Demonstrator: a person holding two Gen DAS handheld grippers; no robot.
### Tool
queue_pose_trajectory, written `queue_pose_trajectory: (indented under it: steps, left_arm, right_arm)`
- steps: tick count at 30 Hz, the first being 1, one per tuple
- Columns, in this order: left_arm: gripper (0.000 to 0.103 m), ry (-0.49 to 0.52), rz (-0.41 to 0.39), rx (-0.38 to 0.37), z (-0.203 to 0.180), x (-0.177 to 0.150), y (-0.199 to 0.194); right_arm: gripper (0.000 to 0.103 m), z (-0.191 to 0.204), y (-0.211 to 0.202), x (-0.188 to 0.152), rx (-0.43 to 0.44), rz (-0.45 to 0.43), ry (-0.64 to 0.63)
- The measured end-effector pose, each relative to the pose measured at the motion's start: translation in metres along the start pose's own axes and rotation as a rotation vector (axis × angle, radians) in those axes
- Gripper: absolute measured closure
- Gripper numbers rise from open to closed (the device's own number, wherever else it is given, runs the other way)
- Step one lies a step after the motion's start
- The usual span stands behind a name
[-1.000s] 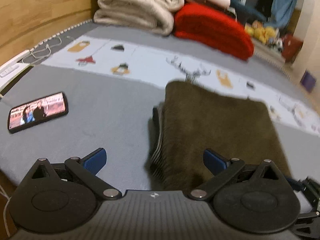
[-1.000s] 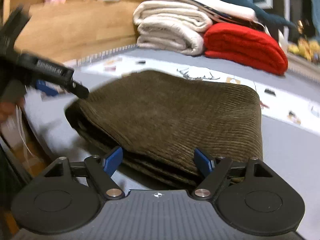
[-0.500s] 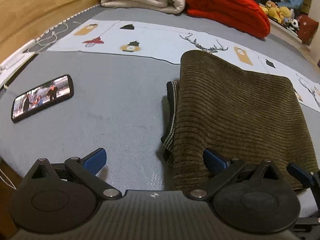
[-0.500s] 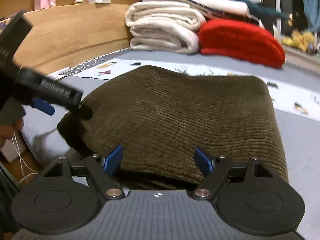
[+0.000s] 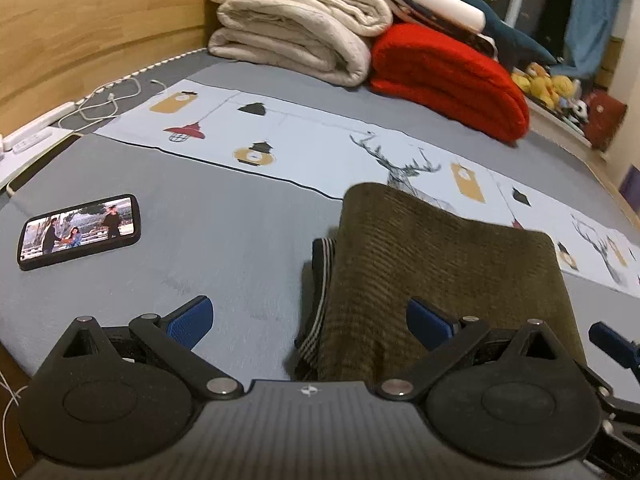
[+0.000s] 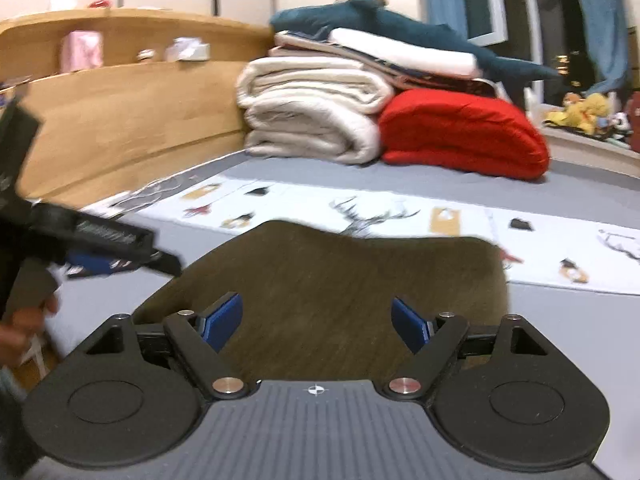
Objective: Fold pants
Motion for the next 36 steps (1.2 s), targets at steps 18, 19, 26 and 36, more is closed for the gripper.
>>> queue_pose_trajectory:
  steps: [18,19,26,36]
  left_arm:
    - [0.000,0.128,0.088,0.142,-0.013,-0.017,0.033]
    - [0.000,0.125,0.088,0.140,-0.013,-0.017,0.033]
    - [0.000,0.111,0.089,0.126,-0.013,-0.011,0.030]
    - [0.000,-0.004,0.016,0.035,-0.007,0.010,0.007]
  right_arm:
    - [0.019,0.013,0.026,-0.057,0.036,0.121,-0.008]
    - [0.019,0.014,0.025,-0.057,0.035,0.123,-0.008]
    - [0.018,0.008,-0.002,-0.043,0.087,0.149,0.014]
    - [0.015,-0.078,-0.028,-0.006,-0.011,0.092,0.311]
Point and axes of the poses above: each gripper's, at about its wrist camera, not at the fingertips, and y roughly the way its jaws point, z to its left, x to its top, the point moved 2 cm from there along y, roughly the way its jaws point, and after that the axes turned 1 degree about -y, right-handed, at the moved point
